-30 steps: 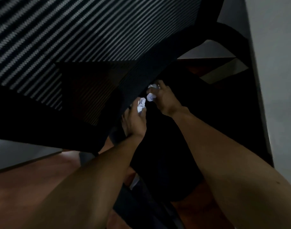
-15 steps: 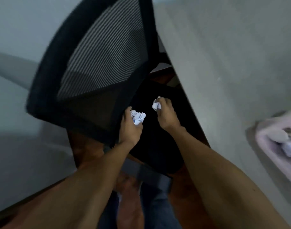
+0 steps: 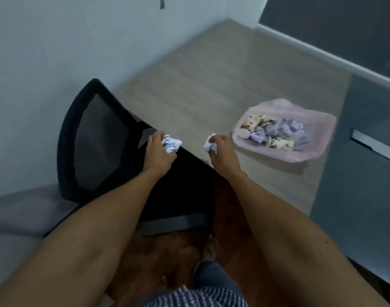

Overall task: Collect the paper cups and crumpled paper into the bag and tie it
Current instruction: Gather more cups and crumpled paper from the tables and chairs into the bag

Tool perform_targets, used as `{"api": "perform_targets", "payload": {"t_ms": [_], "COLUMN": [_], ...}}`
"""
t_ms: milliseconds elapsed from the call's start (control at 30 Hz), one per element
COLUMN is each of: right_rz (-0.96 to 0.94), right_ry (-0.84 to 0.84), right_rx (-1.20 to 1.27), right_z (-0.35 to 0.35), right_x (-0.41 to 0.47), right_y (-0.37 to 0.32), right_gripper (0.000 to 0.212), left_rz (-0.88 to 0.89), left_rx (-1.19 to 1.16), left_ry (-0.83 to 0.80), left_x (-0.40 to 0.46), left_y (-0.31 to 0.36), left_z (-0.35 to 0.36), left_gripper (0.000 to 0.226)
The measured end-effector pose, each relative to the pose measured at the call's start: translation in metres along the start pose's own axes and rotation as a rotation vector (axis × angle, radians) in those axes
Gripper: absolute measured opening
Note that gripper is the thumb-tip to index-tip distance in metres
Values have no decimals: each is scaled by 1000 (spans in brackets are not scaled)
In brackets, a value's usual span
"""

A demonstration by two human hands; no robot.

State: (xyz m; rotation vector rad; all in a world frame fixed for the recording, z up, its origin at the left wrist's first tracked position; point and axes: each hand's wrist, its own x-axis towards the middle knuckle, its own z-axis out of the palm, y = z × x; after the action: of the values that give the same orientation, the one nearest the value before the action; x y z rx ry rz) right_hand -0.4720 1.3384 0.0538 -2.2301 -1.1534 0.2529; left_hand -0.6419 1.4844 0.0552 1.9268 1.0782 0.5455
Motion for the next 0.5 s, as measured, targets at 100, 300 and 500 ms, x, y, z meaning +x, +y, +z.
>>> {"api": "perform_targets", "payload": {"t_ms": [100, 300, 500], "right_rz": [88, 254, 402], "right_ry": [105, 271, 304], "right_rx": [-21, 7, -26], "right_z": [-42, -114, -153], "right_x": [-11, -24, -19], "right_y": [23, 80, 144], "right_gripper": [24, 24, 34], "left_rz": [110, 220, 229], "left_rx": [-22, -13, 53], "left_ry": [-64, -240, -319], "left_x": [9, 13, 24], "left_y": [36, 116, 165], "left_z": [26, 96, 165], "left_gripper": [50, 52, 61]}}
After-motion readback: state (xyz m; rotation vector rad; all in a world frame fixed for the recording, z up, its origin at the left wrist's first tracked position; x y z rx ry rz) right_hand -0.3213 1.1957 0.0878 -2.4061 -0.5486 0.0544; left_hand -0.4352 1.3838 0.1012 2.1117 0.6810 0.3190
